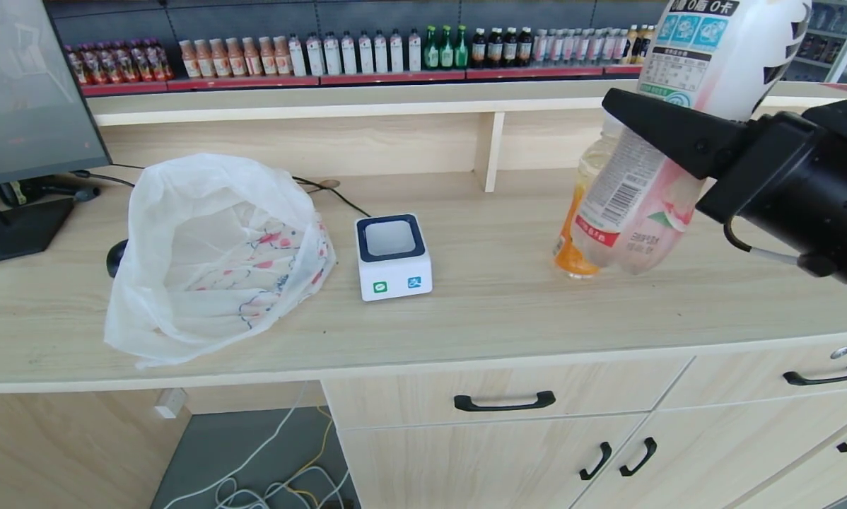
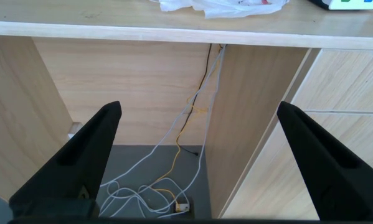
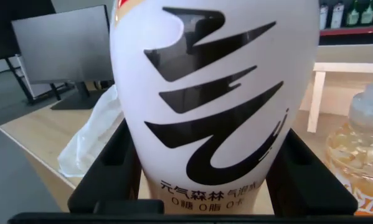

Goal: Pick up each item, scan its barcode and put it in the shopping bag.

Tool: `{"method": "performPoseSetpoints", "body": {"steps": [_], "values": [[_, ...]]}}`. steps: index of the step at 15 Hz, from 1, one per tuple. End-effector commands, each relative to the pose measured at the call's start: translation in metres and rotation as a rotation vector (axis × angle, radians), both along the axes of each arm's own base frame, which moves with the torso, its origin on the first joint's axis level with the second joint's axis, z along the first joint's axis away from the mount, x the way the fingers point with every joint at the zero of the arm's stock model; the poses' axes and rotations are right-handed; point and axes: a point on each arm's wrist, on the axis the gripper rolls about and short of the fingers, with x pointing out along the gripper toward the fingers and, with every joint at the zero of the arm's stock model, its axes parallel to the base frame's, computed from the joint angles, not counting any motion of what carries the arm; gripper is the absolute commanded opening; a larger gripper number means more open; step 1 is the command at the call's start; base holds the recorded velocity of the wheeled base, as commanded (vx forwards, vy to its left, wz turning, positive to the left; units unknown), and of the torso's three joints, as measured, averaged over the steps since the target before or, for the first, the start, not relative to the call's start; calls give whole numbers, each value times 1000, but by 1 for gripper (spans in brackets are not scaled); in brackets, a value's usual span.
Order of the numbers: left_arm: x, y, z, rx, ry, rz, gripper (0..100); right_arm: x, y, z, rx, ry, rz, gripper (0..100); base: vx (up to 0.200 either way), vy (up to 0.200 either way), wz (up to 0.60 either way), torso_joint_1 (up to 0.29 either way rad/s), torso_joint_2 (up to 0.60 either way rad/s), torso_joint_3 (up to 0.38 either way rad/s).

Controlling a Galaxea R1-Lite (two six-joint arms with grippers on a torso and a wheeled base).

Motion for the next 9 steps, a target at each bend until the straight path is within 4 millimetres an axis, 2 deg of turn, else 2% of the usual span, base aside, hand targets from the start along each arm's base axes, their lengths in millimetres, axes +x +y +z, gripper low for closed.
{"method": "performPoseSetpoints", "body": {"steps": [1,9], "values": [[0,0,0,0,0,1,100,-1,1,-2,7,18,64,0,0,0,0,0,0,0],[0,0,0,0,-2,1,100,2,13,-22,-74,71,358,0,0,0,0,0,0,0]]}}
